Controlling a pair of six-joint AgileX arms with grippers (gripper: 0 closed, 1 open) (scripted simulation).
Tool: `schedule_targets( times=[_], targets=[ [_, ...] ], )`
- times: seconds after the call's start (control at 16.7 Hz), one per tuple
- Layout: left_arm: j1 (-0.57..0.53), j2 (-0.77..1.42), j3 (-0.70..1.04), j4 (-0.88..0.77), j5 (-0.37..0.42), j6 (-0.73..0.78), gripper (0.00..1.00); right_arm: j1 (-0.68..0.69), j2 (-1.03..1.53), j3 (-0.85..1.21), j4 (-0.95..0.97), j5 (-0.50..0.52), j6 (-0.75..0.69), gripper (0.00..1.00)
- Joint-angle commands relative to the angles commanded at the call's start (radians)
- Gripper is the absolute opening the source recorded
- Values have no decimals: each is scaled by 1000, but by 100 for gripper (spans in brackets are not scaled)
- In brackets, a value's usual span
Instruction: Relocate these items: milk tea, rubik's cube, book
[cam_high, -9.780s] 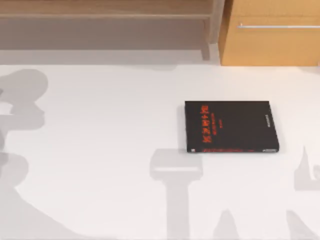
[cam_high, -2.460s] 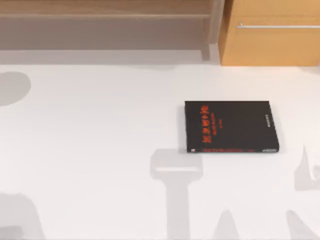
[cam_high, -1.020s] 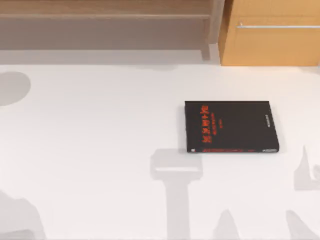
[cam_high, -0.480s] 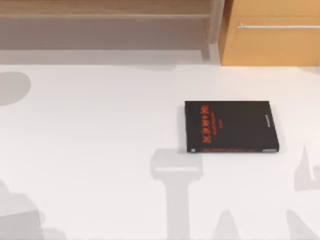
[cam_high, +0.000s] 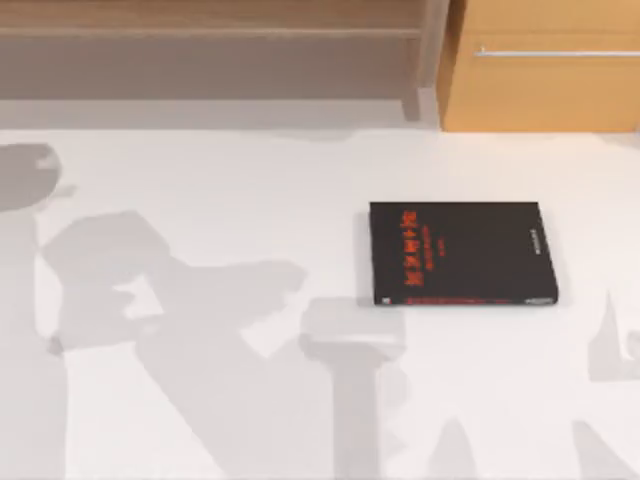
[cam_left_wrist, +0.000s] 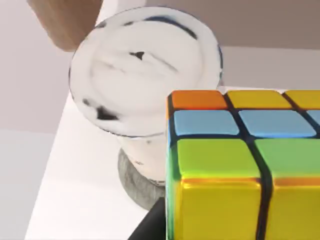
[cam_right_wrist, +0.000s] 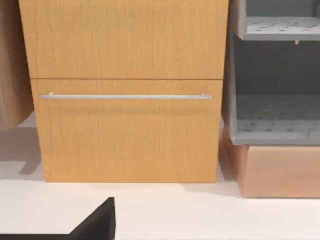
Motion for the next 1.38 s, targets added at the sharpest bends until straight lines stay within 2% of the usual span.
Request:
schedule_targets(
  times=[0.24,0.48,0.96,1.2,1.38],
  targets=[
    [-154,66,176,310,2,-101,0,0,0,0,0,0,0,100],
    [-250,91,292,469,7,-156,0,0,0,0,0,0,0,100],
    [-254,106,327,515,21,-160,0,0,0,0,0,0,0,100],
    [-256,245,487,567,51,-172,0,0,0,0,0,0,0,100],
    [-259,364,624,527,47,-178,0,0,0,0,0,0,0,100]
  ],
)
